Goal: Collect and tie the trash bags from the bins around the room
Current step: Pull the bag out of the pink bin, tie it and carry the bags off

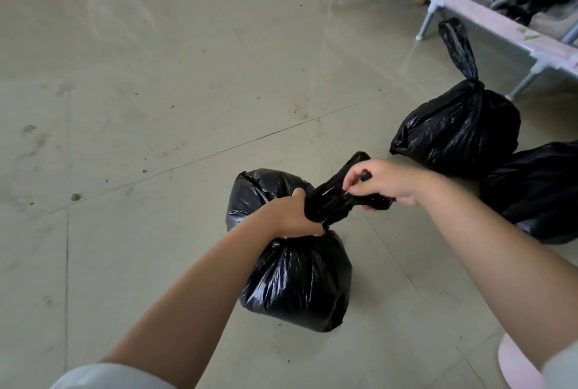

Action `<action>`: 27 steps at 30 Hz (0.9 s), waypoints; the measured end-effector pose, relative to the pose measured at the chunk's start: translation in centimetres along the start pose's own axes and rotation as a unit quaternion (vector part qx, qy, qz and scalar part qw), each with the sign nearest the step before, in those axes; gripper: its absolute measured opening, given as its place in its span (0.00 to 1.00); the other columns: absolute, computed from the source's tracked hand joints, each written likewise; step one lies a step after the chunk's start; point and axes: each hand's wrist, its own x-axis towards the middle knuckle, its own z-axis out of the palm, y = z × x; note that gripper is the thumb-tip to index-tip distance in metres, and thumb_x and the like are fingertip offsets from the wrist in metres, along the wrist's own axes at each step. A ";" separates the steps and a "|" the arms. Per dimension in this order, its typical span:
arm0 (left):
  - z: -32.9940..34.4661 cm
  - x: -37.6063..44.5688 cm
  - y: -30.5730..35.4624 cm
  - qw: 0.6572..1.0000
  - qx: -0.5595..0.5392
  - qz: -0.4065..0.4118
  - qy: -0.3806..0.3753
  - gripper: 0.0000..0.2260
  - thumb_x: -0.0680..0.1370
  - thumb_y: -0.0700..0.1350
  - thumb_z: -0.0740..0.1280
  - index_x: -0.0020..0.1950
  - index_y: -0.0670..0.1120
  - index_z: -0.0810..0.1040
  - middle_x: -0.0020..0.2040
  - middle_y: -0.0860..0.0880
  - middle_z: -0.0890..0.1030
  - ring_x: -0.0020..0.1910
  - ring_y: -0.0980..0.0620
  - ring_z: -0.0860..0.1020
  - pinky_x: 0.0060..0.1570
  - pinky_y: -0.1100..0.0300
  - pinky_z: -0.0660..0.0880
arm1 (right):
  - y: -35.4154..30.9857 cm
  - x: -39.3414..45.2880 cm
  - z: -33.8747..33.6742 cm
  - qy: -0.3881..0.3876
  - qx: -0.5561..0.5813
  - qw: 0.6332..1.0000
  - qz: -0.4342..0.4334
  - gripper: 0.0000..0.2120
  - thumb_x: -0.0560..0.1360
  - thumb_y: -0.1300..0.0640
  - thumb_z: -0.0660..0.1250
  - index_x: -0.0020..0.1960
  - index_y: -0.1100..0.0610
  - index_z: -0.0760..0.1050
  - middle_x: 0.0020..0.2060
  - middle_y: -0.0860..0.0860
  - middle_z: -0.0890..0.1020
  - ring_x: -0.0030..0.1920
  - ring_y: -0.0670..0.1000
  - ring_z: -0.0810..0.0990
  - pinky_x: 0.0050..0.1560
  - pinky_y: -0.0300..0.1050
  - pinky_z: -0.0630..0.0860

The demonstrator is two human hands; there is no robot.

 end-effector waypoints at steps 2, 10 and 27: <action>0.7 0.2 -0.1 0.995 0.093 -0.014 0.031 0.31 0.71 0.63 0.66 0.63 0.42 0.66 0.54 0.45 0.78 0.56 0.44 0.76 0.50 0.55 0.71 | 0.1 0.0 -0.5 0.037 0.097 0.995 0.005 0.13 0.77 0.69 0.59 0.36 0.56 0.70 0.32 0.52 0.72 0.31 0.48 0.72 0.21 0.31 0.71; 1.9 0.4 -0.6 0.984 0.097 -0.056 0.136 0.26 0.79 0.60 0.52 0.50 0.40 0.79 0.50 0.42 0.81 0.53 0.41 0.78 0.44 0.56 0.70 | 0.3 0.6 -0.3 0.083 0.503 0.860 -0.042 0.09 0.79 0.61 0.56 0.42 0.61 0.71 0.35 0.56 0.81 0.32 0.50 0.83 0.32 0.39 0.82; -1.3 -0.3 -2.1 0.921 -0.372 -0.046 0.110 0.10 0.80 0.47 0.58 0.43 0.46 0.74 0.35 0.50 0.72 0.35 0.52 0.71 0.35 0.67 0.70 | 0.1 1.6 2.2 0.051 -0.230 0.971 -0.027 0.11 0.74 0.63 0.59 0.34 0.55 0.64 0.30 0.53 0.72 0.19 0.42 0.74 0.23 0.35 0.68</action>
